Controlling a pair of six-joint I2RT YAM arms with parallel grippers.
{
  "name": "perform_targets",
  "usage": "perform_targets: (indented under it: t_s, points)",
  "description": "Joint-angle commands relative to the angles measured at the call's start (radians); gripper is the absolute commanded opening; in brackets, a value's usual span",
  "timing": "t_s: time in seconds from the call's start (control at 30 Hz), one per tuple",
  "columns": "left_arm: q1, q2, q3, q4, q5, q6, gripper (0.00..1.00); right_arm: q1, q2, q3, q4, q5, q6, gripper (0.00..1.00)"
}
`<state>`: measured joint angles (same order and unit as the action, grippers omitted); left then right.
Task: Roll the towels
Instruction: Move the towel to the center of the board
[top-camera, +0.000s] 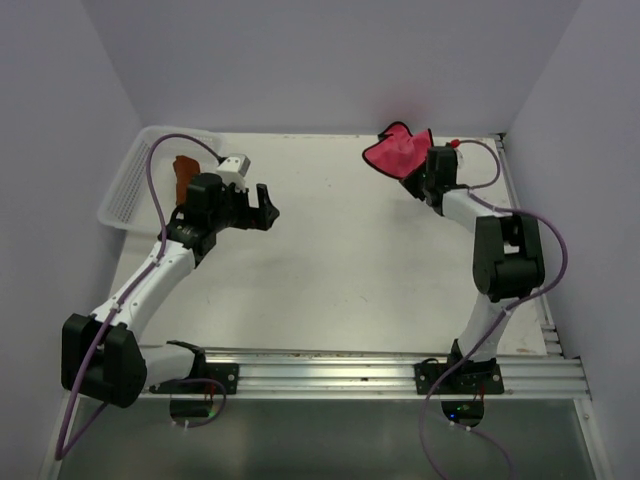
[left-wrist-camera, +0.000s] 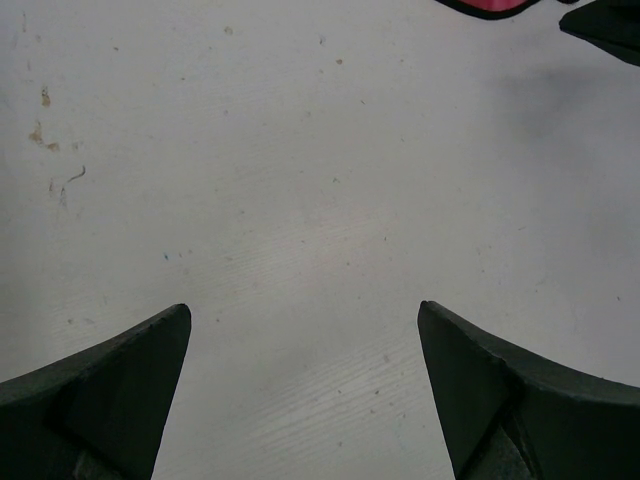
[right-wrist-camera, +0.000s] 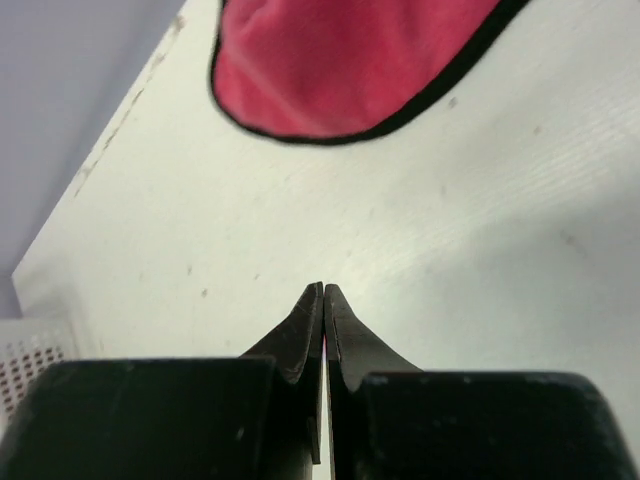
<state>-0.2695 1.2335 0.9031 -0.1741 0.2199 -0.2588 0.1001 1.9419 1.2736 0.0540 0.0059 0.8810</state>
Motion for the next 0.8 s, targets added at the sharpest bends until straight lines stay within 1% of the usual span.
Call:
perform_targets:
  t_s: [0.0,0.1,0.13,0.17,0.23,0.27,0.3,0.33,0.37,0.47,0.57,0.6,0.63,0.7,0.73,0.77]
  points:
    - [0.0,-0.038,0.023,0.018,-0.023,0.012,1.0,0.055,-0.199,-0.108,0.058,0.009,-0.048,0.0]
    - [0.0,-0.046,0.016,0.022,-0.024,0.01,1.0,0.056,-0.256,-0.145,0.034,0.048,-0.066,0.0]
    - [0.0,-0.045,0.014,0.022,-0.019,0.009,1.0,0.056,-0.258,-0.138,-0.001,0.058,-0.089,0.03]
    - [0.0,-0.046,0.014,0.024,-0.016,0.009,1.0,0.058,-0.245,-0.107,-0.014,0.066,-0.105,0.23]
    - [0.0,-0.045,0.014,0.021,-0.014,0.009,1.0,0.056,-0.21,-0.065,-0.04,0.066,-0.137,0.38]
    - [0.0,-0.045,0.013,0.022,-0.016,0.009,1.0,0.058,-0.158,-0.019,-0.036,0.069,-0.146,0.4]
    - [0.0,-0.045,0.013,0.022,-0.02,0.01,0.99,0.056,-0.129,0.012,-0.04,0.077,-0.16,0.41]
    - [0.0,-0.042,0.013,0.022,-0.025,0.01,0.99,0.058,-0.098,0.089,-0.051,0.078,-0.169,0.43]
    - [0.0,-0.04,0.011,0.022,-0.028,0.013,1.0,0.058,-0.025,0.133,-0.083,0.078,-0.178,0.43]
    - [0.0,-0.025,0.016,0.018,-0.033,0.018,1.0,0.058,0.105,0.304,-0.132,0.086,-0.211,0.45]
    - [0.0,-0.002,0.013,0.018,-0.033,0.016,1.0,0.058,0.205,0.473,-0.186,0.124,-0.255,0.45]
    - [0.0,0.012,0.014,0.018,-0.025,0.016,1.0,0.056,0.283,0.528,-0.216,0.131,-0.281,0.45]
    - [0.0,0.021,0.016,0.016,-0.021,0.016,1.0,0.058,0.32,0.646,-0.297,0.156,-0.293,0.45]
    - [0.0,0.038,0.02,0.015,-0.007,0.015,1.0,0.058,0.423,0.745,-0.368,0.178,-0.315,0.46]
    - [0.0,0.041,0.02,0.015,-0.002,0.013,0.99,0.058,0.446,0.795,-0.396,0.195,-0.318,0.46]
    - [0.0,0.046,0.02,0.015,0.009,0.01,1.0,0.058,0.462,0.805,-0.396,0.2,-0.321,0.46]
